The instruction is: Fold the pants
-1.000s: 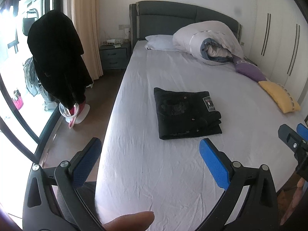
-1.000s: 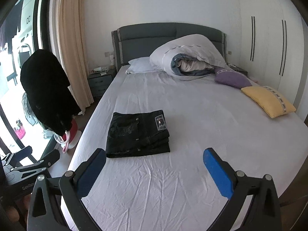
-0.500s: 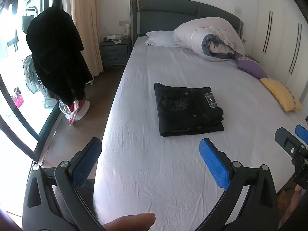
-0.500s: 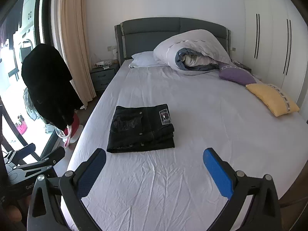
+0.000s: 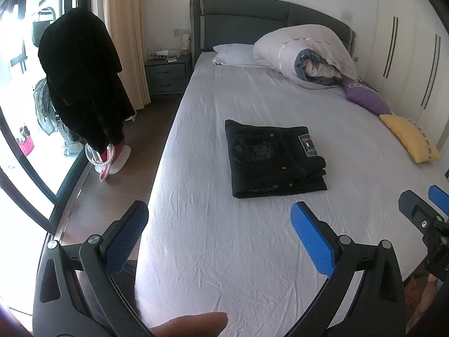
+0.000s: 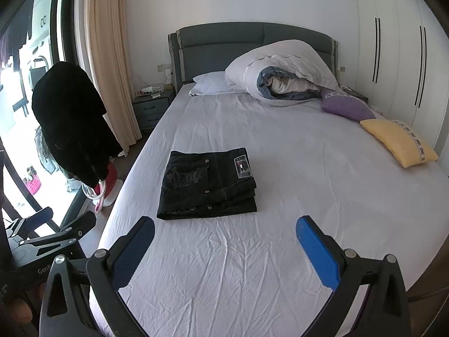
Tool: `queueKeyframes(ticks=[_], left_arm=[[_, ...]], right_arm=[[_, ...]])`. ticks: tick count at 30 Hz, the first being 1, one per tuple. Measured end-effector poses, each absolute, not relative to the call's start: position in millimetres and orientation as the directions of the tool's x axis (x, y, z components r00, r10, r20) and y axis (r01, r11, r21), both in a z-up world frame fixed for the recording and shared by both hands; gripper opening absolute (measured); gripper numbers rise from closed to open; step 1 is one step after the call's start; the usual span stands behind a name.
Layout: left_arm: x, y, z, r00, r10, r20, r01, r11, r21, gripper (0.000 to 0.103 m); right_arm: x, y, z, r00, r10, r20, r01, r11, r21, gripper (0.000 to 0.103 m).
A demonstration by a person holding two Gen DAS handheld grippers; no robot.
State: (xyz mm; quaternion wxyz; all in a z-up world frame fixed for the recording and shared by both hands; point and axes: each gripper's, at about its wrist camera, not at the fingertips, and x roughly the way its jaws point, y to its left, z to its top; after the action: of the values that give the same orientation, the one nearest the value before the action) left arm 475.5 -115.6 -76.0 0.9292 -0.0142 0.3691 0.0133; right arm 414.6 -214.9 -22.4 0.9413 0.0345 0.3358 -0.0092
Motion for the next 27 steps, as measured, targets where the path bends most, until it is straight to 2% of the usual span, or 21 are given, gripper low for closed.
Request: queueKeyframes(ticks=[27], left_arm=[[474.3, -117.7, -77.6, 0.727, 0.016, -0.686, -0.036, 0.999, -0.015, 0.103]], right_arm=[[415.4, -216.6, -23.4, 0.770, 0.010, -0.638, 0.038, 0.997, 0.062, 0.103]])
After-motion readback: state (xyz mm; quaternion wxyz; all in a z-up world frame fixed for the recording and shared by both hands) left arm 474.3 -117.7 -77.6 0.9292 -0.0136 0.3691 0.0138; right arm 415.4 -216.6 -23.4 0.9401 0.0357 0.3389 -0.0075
